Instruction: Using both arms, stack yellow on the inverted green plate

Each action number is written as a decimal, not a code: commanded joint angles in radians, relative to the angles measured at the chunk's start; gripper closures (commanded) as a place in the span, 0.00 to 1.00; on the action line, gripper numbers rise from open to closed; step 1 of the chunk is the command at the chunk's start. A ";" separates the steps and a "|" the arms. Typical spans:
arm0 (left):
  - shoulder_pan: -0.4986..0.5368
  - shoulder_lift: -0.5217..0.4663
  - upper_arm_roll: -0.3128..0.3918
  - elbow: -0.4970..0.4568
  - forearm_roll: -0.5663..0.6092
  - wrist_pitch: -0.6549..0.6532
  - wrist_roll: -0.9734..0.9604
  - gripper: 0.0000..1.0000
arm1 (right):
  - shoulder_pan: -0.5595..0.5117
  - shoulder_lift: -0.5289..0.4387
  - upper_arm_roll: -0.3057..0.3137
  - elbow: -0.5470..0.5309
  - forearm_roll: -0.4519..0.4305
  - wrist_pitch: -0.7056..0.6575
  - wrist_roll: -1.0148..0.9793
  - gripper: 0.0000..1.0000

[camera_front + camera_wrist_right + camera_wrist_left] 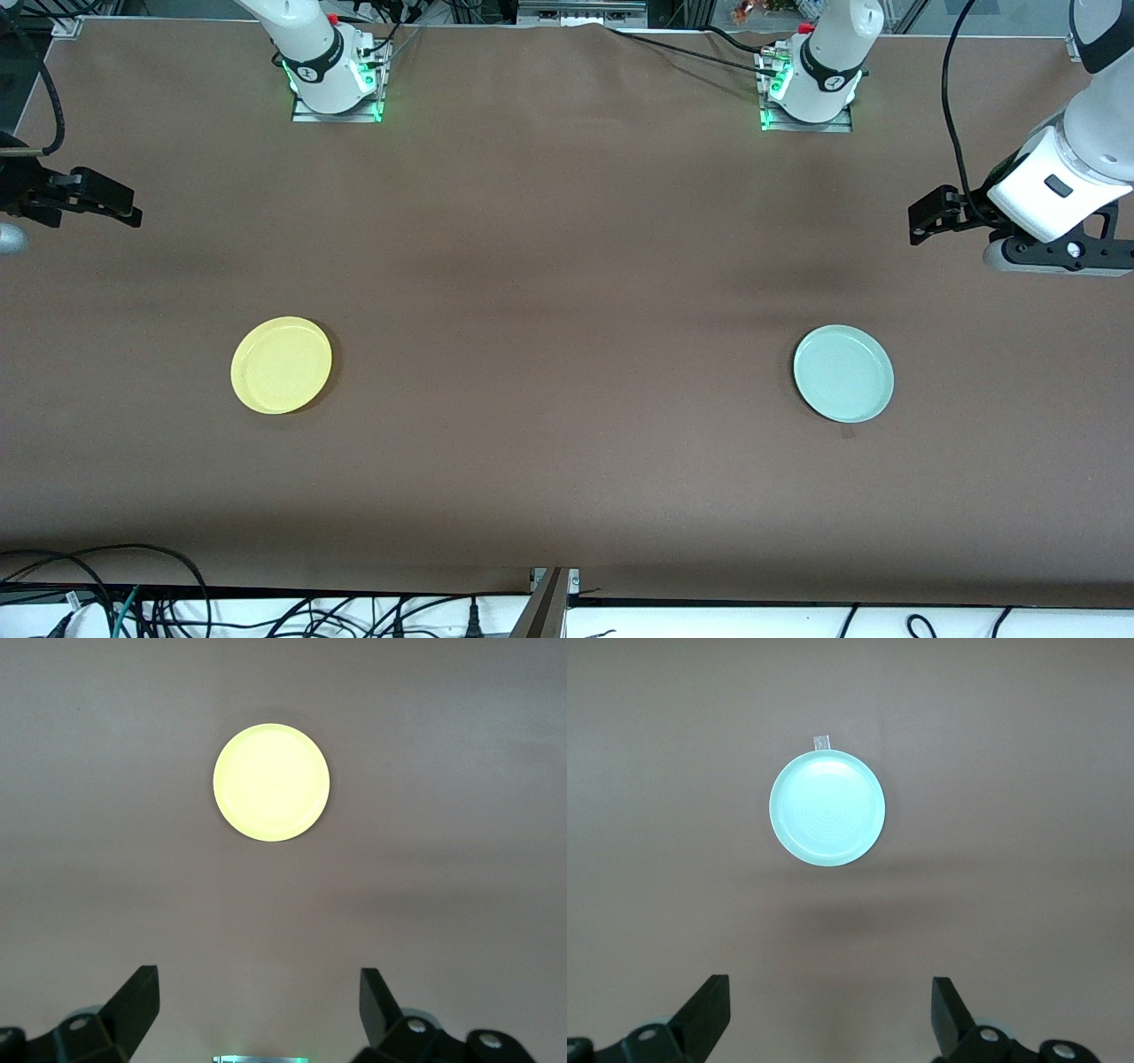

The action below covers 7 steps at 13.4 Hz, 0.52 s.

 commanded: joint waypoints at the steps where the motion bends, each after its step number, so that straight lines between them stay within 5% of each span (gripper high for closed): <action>1: 0.001 0.000 -0.005 0.011 0.019 -0.006 -0.010 0.00 | -0.011 0.013 0.002 0.026 0.018 -0.006 -0.011 0.00; 7: 0.001 0.006 -0.006 0.014 0.026 -0.005 -0.010 0.00 | -0.015 0.012 0.004 0.026 0.020 -0.007 -0.011 0.00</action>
